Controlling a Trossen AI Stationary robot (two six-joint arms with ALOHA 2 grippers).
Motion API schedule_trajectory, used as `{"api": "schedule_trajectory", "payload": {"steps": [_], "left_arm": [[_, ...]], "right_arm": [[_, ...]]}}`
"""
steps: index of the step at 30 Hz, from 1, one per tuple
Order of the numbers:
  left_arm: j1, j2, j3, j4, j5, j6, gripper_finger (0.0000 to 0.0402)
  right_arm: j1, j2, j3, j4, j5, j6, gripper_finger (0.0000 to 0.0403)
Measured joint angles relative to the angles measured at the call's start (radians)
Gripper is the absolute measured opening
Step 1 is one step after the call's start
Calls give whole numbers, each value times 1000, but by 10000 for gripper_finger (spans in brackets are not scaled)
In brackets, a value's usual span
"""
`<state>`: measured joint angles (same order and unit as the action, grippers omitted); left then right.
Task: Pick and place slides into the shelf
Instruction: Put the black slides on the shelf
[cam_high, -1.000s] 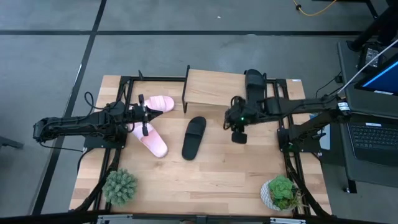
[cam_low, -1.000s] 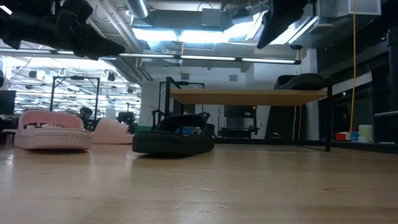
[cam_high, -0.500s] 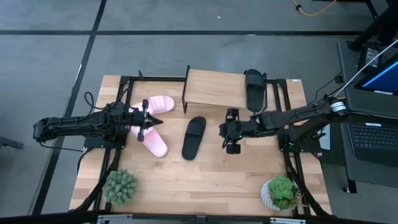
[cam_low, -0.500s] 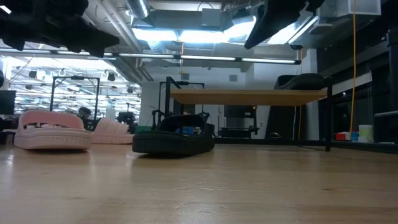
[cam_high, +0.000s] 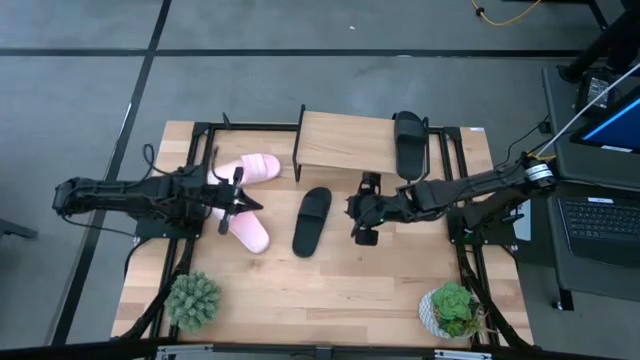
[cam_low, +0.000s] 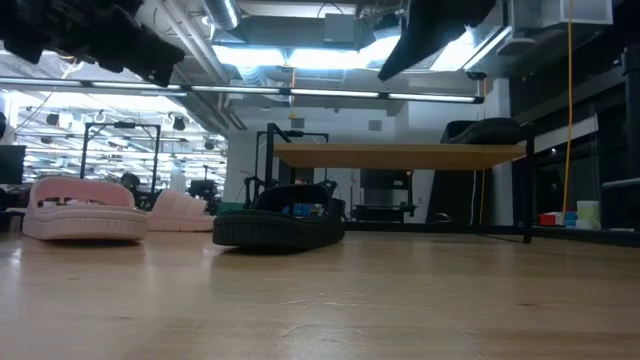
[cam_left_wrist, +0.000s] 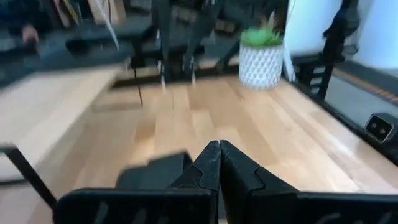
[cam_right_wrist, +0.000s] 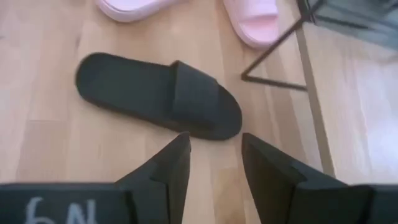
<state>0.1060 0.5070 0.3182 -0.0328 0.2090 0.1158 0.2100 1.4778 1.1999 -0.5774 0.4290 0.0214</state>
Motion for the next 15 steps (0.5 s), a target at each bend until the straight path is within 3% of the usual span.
{"api": "schedule_trajectory", "payload": {"steps": [9, 15], "left_arm": [[-180, 282, 181, -167, -108, -17, 0], [-274, 424, 277, -232, -261, -19, 0]], "right_arm": [[-13, -2, 0, 46, -1, -32, 145], [-23, -5, 0, 52, -1, -31, 145]]}}
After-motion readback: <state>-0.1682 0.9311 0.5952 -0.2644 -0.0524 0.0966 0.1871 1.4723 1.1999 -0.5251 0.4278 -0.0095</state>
